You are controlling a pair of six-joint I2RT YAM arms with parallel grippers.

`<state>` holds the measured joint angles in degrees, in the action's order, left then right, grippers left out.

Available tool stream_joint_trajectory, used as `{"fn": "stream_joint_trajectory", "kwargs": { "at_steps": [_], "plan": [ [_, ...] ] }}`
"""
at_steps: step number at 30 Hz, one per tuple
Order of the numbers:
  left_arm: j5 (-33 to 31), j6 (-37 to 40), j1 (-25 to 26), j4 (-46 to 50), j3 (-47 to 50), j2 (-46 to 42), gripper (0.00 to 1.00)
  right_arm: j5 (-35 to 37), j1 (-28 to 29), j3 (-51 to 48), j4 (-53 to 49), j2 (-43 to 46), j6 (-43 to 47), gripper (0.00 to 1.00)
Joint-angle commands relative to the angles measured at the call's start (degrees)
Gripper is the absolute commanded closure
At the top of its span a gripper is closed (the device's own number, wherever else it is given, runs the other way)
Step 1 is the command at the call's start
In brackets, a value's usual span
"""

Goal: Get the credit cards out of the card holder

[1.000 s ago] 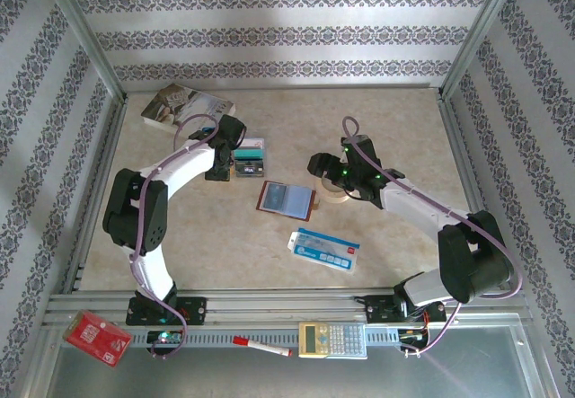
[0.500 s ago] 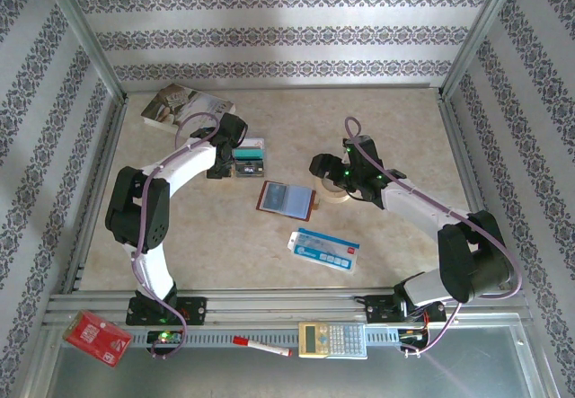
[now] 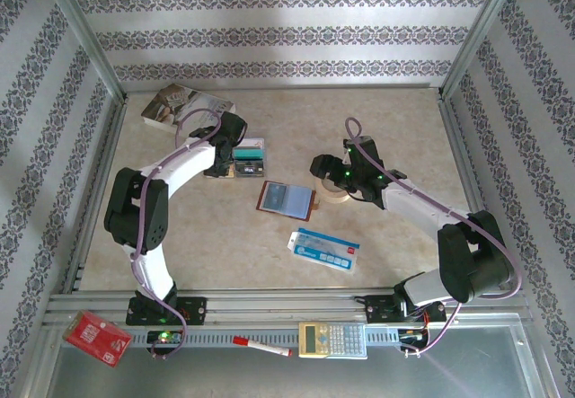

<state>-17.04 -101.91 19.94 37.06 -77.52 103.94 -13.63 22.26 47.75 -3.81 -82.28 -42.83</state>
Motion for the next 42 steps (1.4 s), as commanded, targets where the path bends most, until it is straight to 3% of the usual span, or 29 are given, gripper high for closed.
{"fn": "stream_joint_trajectory", "kwargs": {
  "at_steps": [1,8,16,20,32,42],
  "plan": [
    [-2.0,9.8,0.7,0.6,1.3,-6.1,0.72,0.1,1.1,1.1,-3.0,0.7,3.0,0.18],
    [-1.5,31.5,0.8,-0.6,9.6,-16.1,0.57,7.2,9.3,7.2,-11.0,-4.0,7.3,0.18],
    [1.3,50.3,-0.8,-10.0,24.9,-27.7,0.16,16.2,19.5,15.8,-18.3,-14.0,6.6,0.21],
    [8.4,58.7,-3.2,-17.4,32.2,-32.7,0.01,19.6,22.7,21.1,-23.3,-20.1,5.5,0.23],
    [23.1,67.2,-9.5,-24.5,40.9,-40.9,0.00,22.4,23.8,32.3,-31.1,-31.4,3.7,0.26],
    [34.5,67.7,-9.7,-28.0,40.2,-36.5,0.00,21.7,23.5,30.8,-32.7,-33.8,3.6,0.34]
  ]
}}
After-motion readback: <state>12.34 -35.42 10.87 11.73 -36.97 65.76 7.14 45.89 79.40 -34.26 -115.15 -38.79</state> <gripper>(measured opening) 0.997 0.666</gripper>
